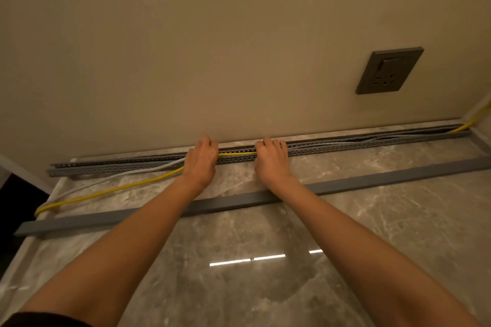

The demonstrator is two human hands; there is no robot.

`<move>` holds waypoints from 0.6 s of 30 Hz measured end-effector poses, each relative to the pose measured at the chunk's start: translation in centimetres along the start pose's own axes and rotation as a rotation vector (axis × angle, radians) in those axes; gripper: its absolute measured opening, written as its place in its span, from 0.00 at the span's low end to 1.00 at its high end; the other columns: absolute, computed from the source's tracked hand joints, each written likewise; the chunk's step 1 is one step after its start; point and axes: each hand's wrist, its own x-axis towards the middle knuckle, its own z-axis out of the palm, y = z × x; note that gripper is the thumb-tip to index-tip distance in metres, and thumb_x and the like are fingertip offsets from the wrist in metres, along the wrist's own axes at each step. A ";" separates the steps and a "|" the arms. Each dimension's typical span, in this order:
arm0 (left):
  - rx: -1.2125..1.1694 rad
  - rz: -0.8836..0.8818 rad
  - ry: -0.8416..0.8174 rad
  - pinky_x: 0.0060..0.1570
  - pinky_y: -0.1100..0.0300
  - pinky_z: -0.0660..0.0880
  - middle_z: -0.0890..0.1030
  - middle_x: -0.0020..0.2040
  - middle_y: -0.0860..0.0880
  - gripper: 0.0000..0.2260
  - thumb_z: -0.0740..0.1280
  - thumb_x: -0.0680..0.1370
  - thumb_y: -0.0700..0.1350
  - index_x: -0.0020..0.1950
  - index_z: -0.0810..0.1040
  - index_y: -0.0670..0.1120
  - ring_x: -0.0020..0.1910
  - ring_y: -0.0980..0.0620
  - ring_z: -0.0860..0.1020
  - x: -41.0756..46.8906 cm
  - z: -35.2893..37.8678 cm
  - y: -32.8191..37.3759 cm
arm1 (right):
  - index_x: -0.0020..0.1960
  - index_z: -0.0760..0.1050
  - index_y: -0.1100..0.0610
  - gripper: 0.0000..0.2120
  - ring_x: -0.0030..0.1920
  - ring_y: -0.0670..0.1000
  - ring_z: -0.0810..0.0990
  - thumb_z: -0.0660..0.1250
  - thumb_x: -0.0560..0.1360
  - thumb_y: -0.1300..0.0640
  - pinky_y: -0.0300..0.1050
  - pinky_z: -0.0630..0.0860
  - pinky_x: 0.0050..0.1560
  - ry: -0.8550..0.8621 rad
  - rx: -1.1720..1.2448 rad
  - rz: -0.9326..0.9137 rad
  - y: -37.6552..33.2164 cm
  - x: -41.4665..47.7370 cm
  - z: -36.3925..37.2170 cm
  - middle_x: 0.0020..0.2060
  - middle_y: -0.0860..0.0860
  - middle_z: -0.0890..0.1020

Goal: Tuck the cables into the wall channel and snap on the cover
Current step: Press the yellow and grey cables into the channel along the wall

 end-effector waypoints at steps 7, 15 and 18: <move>0.068 0.035 0.103 0.49 0.50 0.77 0.77 0.55 0.39 0.15 0.67 0.73 0.33 0.59 0.73 0.38 0.54 0.40 0.77 -1.9 1.5 -5.6 | 0.67 0.71 0.60 0.20 0.64 0.60 0.73 0.60 0.75 0.68 0.51 0.70 0.64 -0.088 0.145 -0.102 -6.6 0.0 1.7 0.62 0.59 0.76; 0.179 0.272 0.106 0.26 0.59 0.78 0.83 0.34 0.42 0.23 0.82 0.50 0.38 0.43 0.83 0.39 0.30 0.45 0.81 -2.7 3.3 -9.6 | 0.55 0.81 0.58 0.13 0.59 0.58 0.77 0.58 0.78 0.63 0.54 0.55 0.75 0.017 -0.076 0.028 -9.6 1.4 3.6 0.55 0.57 0.81; 0.184 0.343 0.123 0.25 0.59 0.77 0.83 0.34 0.42 0.23 0.82 0.50 0.37 0.43 0.83 0.39 0.28 0.44 0.81 -2.2 3.3 -10.6 | 0.53 0.81 0.59 0.12 0.59 0.59 0.77 0.58 0.78 0.63 0.55 0.56 0.74 0.017 -0.100 0.053 -10.2 1.6 3.9 0.55 0.57 0.81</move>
